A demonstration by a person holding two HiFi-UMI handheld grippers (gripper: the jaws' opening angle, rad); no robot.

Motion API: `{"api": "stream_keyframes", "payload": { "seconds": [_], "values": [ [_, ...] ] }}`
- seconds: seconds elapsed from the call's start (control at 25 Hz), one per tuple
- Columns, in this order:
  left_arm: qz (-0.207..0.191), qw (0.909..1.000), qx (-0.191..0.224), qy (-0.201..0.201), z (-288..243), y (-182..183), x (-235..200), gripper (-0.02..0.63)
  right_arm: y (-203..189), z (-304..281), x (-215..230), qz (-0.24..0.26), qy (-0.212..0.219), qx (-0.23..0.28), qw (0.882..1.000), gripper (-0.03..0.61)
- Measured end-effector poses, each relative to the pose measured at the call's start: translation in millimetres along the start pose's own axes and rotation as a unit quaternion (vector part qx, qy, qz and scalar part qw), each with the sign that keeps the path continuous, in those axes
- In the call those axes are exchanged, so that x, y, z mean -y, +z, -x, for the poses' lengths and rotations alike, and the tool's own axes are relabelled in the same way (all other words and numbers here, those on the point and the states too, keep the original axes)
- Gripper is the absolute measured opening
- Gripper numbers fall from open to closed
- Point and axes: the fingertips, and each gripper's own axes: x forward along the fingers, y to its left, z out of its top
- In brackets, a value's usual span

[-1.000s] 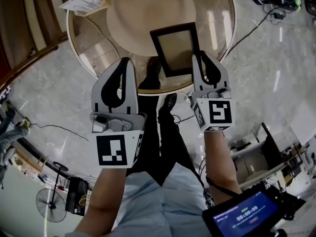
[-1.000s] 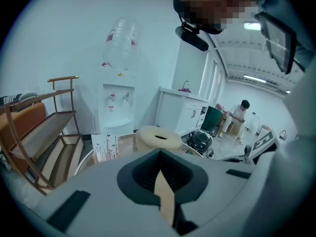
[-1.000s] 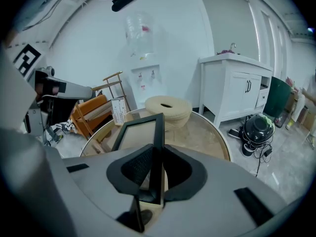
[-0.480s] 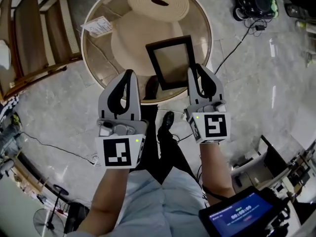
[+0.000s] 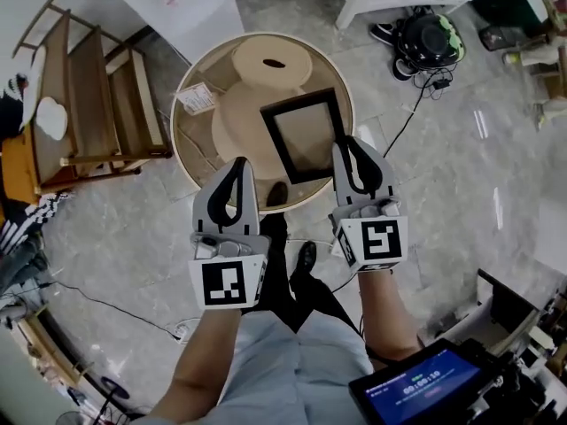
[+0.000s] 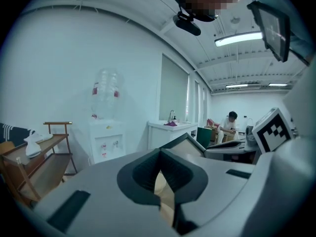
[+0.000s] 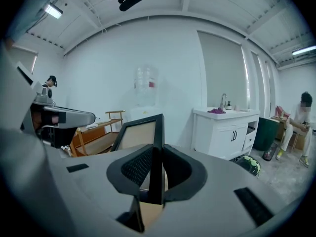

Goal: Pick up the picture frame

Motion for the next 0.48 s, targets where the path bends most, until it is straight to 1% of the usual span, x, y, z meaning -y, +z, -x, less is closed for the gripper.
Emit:
{"api": "stream_keyframes", "payload": {
  "seconds": [0.04,0.2,0.48],
  "values": [
    [-0.006,1.0,0.006,-0.001,6.9,9.5,4.9,0.011,10.0,9.5,-0.3,0.001,-0.002,0.008,1.0,0.08],
    [-0.012,0.9985,0.053,-0.004,38.4,56.2,28.7,0.011,47.4,53.8,-2.8,0.006,-0.012,0.04,0.999,0.08],
    [-0.037,0.993,0.112,0.002,101.4,114.4,65.4,0.011,96.7,133.2,-8.8,0.019,-0.021,0.092,0.995,0.08]
  ]
}}
